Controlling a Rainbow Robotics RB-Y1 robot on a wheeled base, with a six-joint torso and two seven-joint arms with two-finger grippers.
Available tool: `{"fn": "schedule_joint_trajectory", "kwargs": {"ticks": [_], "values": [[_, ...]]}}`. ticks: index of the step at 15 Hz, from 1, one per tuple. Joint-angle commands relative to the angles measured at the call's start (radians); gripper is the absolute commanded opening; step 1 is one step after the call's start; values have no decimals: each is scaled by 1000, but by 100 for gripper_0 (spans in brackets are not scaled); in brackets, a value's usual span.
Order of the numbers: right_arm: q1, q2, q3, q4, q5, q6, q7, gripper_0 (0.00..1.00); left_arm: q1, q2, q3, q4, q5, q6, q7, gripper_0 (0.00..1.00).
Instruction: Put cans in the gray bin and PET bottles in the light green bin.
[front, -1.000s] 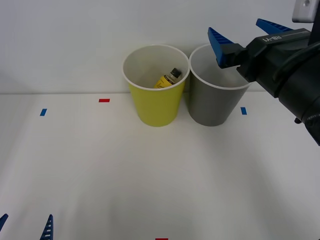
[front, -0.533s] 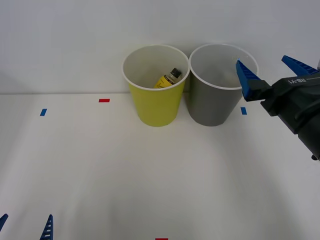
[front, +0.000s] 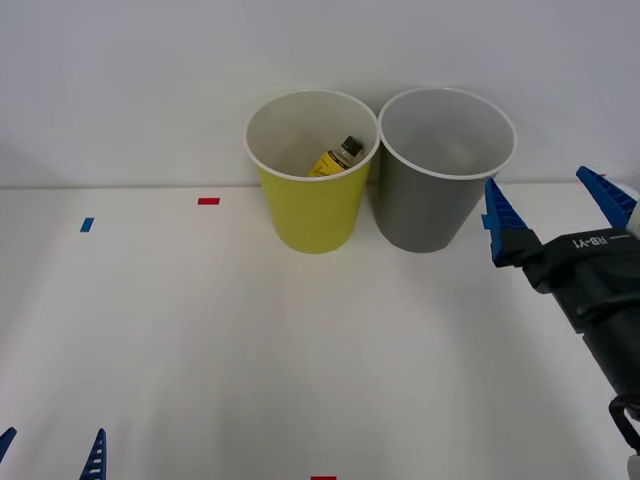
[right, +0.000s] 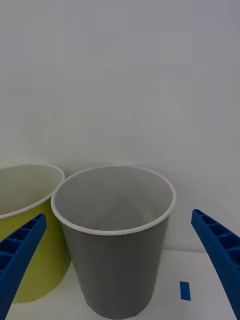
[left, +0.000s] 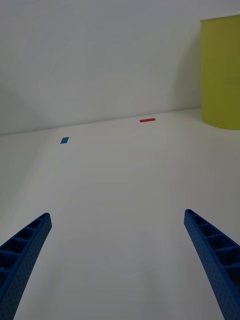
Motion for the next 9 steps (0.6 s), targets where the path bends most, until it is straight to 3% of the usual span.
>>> {"fn": "schedule_joint_trajectory", "kwargs": {"ticks": [1, 9], "values": [[23, 41, 38, 271, 32, -296, 0, 100, 0, 0, 0, 0, 0, 0, 0, 91], [237, 73, 15, 287, 56, -451, 42, 100, 0, 0, 0, 0, 0, 0, 0, 91]]}}
